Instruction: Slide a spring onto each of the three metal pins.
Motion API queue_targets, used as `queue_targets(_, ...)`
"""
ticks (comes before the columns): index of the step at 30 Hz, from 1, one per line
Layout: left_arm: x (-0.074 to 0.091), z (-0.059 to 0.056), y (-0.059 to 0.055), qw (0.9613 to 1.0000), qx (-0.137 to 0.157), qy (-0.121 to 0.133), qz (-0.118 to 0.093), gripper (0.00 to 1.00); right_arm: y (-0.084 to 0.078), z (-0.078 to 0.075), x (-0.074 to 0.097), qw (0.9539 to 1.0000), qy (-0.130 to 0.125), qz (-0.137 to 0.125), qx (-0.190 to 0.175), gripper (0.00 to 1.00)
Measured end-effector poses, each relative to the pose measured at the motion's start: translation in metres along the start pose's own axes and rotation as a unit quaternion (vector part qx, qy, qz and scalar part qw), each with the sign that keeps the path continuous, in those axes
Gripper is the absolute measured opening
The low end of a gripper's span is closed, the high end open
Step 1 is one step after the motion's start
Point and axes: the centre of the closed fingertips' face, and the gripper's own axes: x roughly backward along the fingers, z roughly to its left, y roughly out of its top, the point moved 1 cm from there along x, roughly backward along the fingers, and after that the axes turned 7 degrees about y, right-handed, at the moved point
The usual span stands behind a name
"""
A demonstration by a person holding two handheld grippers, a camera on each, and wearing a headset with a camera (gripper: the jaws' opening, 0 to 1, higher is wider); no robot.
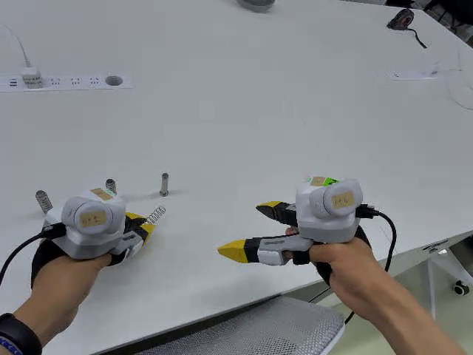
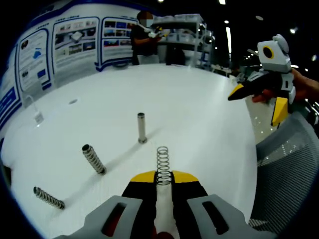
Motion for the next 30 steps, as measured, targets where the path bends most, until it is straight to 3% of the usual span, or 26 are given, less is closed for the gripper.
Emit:
queue_targets(14,0.023,0.008,0.01,0.9997,0.009,0.004,-0.021,0.1,0.008,0.013,-0.014,0.9999,0.013,0.003,0.01,0.75)
queue_targets(20,0.036,0.01,0.018,0.9989,0.03,0.001,-0.035,0.1,0.012,0.019,-0.017,0.9997,0.02,0.0,0.014,0.75)
queue_targets(30,0.056,0.013,0.031,0.9984,0.02,0.011,-0.052,0.1,0.026,0.032,-0.028,0.9989,0.04,-0.017,0.017,0.73)
